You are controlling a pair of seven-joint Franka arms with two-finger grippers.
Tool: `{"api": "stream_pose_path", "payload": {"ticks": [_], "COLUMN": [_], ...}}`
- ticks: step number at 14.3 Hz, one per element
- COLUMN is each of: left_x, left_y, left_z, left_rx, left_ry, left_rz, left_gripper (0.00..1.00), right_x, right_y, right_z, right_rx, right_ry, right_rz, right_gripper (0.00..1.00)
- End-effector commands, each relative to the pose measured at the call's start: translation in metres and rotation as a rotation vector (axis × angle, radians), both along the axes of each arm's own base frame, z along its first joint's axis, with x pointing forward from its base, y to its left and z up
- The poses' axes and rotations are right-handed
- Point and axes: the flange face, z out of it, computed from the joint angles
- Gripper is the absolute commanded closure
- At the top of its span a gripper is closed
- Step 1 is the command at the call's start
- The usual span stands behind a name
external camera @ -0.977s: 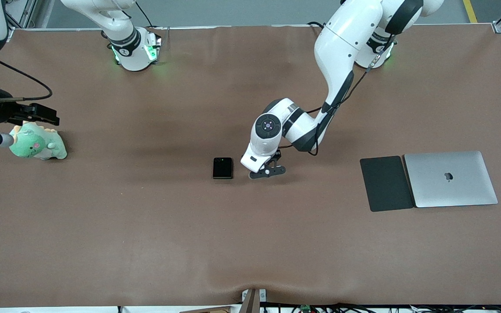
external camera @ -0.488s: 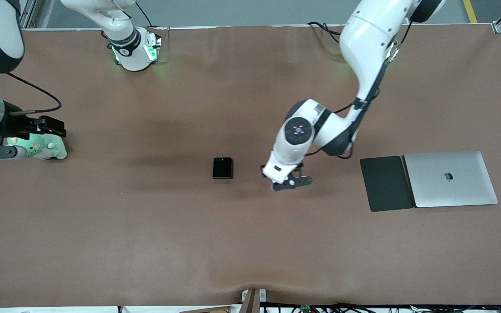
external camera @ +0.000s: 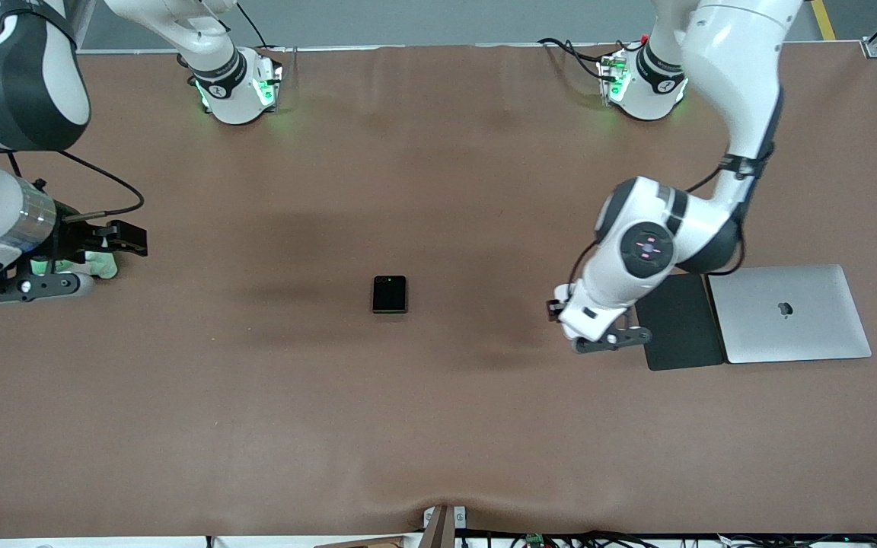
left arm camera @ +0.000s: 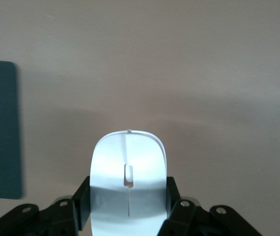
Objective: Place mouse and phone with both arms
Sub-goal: 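Carry the mouse with the left gripper while the right gripper reaches out, then place the mouse on the pad while the right gripper approaches the phone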
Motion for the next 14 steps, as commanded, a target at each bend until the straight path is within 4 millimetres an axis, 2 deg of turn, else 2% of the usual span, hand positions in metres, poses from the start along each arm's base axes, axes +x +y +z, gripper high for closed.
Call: {"api": "stream_pose_path", "payload": {"ticks": [1,3,6,7,9,11,13,14], "left_x": [0.003,0.015,0.016,0.014,0.008,0.007,0.009,0.008], "left_y": [0.066,0.114,0.164,0.175,0.194,0.203,0.223,0.224], "left_z": [0.000,-0.010,-0.039,-0.048,-0.068,-0.085,-0.100,-0.106], "left_rx": [0.019,0.013,0.012,0.019,0.020,0.033,0.032,0.031], "left_ry": [0.018,0.018,0.001,-0.009,-0.014,-0.017,-0.025,-0.025], "left_rz": [-0.035,-0.032,-0.045,-0.075,-0.065,-0.092,-0.081,-0.086], "left_gripper": [0.54,0.53,0.53,0.53,0.53,0.53,0.53,0.53], "right_x": [0.008,0.010,0.018,0.018,0.016,0.015,0.014,0.012], "right_y": [0.029,0.048,0.059,0.063,0.088,0.107,0.121,0.128], "right_z": [-0.010,-0.025,-0.044,-0.049,-0.055,-0.061,-0.069,-0.072], "right_rx": [-0.011,-0.010,0.043,0.043,0.046,0.041,0.037,0.033], "right_ry": [-0.003,0.017,0.031,0.039,0.039,0.039,0.036,0.040], "right_rz": [-0.061,-0.087,-0.098,-0.093,-0.058,-0.055,-0.069,-0.059], "right_gripper": [0.00,0.00,0.00,0.00,0.00,0.00,0.00,0.00]}}
